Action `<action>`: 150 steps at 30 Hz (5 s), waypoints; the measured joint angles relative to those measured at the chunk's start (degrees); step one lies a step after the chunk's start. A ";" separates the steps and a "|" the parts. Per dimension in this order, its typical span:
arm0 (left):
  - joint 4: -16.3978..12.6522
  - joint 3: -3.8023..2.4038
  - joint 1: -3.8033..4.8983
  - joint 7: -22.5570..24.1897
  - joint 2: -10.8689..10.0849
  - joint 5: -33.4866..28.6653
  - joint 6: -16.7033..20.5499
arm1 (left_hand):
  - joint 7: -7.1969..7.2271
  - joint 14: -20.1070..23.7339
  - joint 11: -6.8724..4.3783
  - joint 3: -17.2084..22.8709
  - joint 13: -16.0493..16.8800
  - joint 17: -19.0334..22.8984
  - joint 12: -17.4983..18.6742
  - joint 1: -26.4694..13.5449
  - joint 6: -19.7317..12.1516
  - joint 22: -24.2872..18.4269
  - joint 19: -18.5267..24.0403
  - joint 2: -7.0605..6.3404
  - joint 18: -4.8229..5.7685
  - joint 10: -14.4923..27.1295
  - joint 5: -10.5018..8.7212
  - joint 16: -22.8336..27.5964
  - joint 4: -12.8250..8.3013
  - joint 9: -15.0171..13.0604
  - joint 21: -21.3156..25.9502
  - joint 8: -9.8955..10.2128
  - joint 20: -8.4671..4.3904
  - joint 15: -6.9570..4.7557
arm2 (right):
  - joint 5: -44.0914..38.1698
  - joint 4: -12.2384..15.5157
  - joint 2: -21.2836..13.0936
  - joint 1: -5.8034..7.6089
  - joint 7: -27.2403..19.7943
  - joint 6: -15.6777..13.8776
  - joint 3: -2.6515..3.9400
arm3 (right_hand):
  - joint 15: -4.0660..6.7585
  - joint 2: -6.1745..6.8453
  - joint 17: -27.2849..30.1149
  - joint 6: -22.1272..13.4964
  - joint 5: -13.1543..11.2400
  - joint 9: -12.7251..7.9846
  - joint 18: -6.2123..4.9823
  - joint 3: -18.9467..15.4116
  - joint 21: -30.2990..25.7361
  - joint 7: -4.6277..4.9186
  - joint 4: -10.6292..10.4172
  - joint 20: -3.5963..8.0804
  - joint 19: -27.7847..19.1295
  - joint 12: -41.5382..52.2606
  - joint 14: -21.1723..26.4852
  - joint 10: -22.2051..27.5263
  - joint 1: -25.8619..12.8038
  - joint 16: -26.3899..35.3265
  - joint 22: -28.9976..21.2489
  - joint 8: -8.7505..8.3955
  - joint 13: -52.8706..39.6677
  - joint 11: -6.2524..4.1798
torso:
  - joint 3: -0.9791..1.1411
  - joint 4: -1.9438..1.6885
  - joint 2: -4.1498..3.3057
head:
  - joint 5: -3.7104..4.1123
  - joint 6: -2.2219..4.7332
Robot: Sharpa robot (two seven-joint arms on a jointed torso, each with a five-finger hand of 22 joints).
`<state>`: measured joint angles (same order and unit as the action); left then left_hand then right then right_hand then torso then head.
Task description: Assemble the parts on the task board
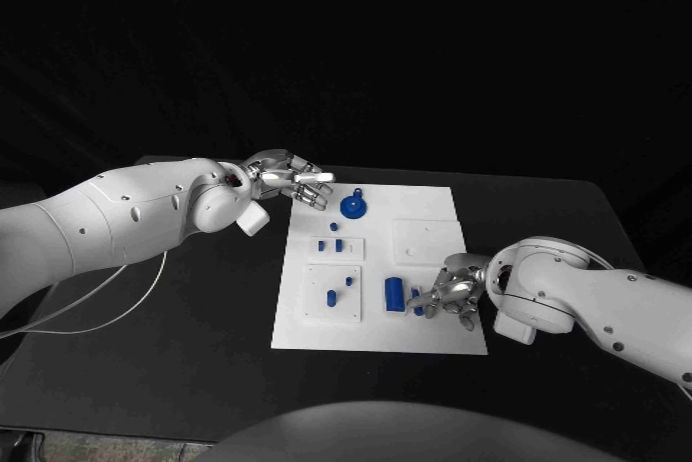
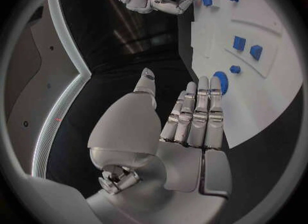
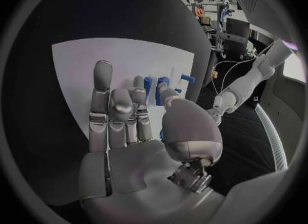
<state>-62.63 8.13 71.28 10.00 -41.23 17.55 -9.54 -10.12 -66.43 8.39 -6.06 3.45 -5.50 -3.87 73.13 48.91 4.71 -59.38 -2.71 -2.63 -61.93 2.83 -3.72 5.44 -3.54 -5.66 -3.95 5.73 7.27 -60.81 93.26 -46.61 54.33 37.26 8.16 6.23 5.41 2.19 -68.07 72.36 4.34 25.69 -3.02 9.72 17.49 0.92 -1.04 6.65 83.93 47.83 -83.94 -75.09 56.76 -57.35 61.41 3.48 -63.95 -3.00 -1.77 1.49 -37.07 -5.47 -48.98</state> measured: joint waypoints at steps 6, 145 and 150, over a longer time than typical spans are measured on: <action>0.00 0.01 -0.01 -0.01 -0.02 0.08 -0.02 | 0.00 0.00 0.00 0.00 0.00 0.00 0.00 0.00 0.00 0.00 0.00 0.00 0.00 0.00 0.00 0.00 0.00 0.00 0.00 0.00 0.00 0.00 | -0.22 0.13 -0.49 -0.13 -0.04 1.23 0.01 | 0.00 -0.58 0.14 0.00 1.66 -0.42 -0.01 -0.58 0.01 0.00 4.22 0.00 0.00 0.10 0.00 0.01 2.25 0.00 -0.07 0.00 0.00 0.01 | 0.01 -0.01 0.00 | 0.01 0.01; -15.13 -6.00 -7.96 13.79 0.42 -14.20 33.59 | 10.13 65.34 -8.41 5.47 -3.35 5.37 3.60 -69.19 -47.80 -4.59 58.26 2.77 1.33 60.84 -2.56 3.32 -5.46 3.41 5.24 3.56 -5.43 -7.17 | 47.92 -13.19 4.66 5.95 -58.16 -34.55 -3.17 | -5.61 -2.27 67.93 -71.14 -3.93 -25.57 2.23 -9.59 -17.08 -0.73 1.63 -6.89 -82.81 -47.53 82.63 73.74 -53.85 57.04 -61.28 -3.04 63.83 3.11 | 1.76 -1.47 5.86 | 5.47 14.60; -22.19 -7.23 -9.84 15.42 -1.86 -15.30 41.28 | 10.13 66.23 -8.39 5.77 -3.39 5.44 3.60 -72.73 -48.62 -4.64 59.17 2.72 2.22 61.63 -2.57 3.32 -5.45 3.46 5.45 3.56 -5.74 -7.26 | 53.25 -7.04 2.95 5.87 -61.27 -41.87 -5.17 | -5.43 -2.19 68.00 -72.14 -4.14 -25.63 2.23 -9.78 -17.29 -0.94 1.35 -6.66 -83.63 -47.53 83.67 74.88 -56.45 57.04 -61.35 -3.28 63.89 3.00 | 1.77 -1.49 5.88 | 5.47 14.60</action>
<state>-84.82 0.90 61.44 25.42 -43.09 2.25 31.74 0.01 -0.21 0.00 -0.28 0.06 -0.06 -0.26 0.40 0.29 0.08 -0.21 0.02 -0.41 -0.30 0.27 -0.40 -0.01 -0.08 -0.20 -0.38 -0.01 0.01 -7.57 86.23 -43.66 60.20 -24.01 -33.71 1.06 -0.02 0.00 -0.07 0.21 0.20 0.06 -0.79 -0.05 0.20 -0.03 0.31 0.00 0.30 0.30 -0.27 -0.21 0.32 -0.31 0.06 0.20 -0.06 -0.01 0.00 0.01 -31.19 0.00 -34.38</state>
